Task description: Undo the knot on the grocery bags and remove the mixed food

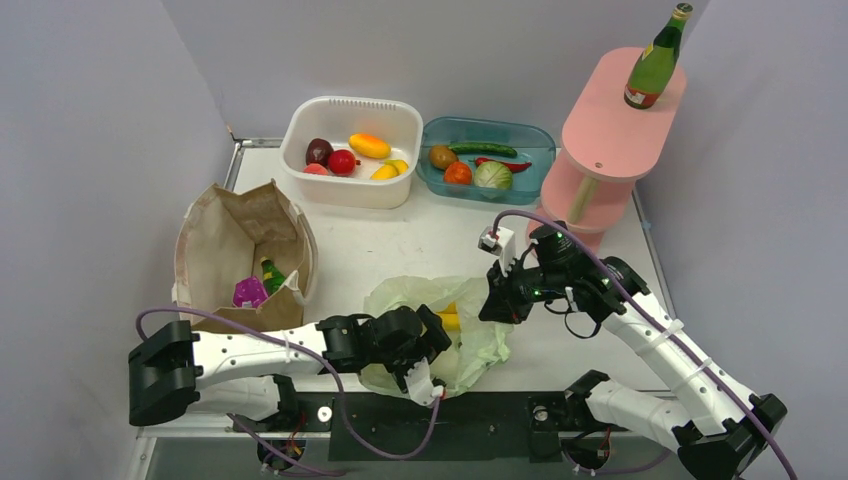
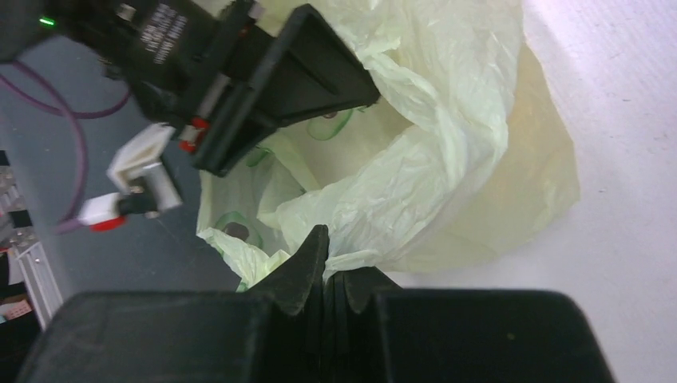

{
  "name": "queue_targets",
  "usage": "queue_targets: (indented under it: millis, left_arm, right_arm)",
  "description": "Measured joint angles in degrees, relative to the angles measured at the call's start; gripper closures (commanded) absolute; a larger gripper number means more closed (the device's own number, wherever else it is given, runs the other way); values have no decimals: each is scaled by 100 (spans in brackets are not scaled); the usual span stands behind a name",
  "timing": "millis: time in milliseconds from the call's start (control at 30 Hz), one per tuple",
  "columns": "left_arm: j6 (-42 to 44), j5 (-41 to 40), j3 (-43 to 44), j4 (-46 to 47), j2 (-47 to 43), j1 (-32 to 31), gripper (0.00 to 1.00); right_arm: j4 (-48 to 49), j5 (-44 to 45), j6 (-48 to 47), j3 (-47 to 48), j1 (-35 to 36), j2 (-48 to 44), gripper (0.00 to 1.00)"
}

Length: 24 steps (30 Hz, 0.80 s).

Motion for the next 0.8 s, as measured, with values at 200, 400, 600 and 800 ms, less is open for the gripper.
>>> queue_targets:
  millis: [200,400,600,800]
  left_arm:
    - [693,-796,-645,1104,496,13,3]
    - [1058,-1270,-704,1805,1001,28,3]
    - [1432,-1714,-704,2511,1552,66,3]
    - [1615,-1882,-551,2575,1720,188,6]
  right_arm:
    - [-17,-376,107,4,0,0,100]
    - [-111,-570,85,4,0,0,100]
    - [-160,-603,81,4,0,0,100]
    - [-199,-614,17,4,0,-24,100]
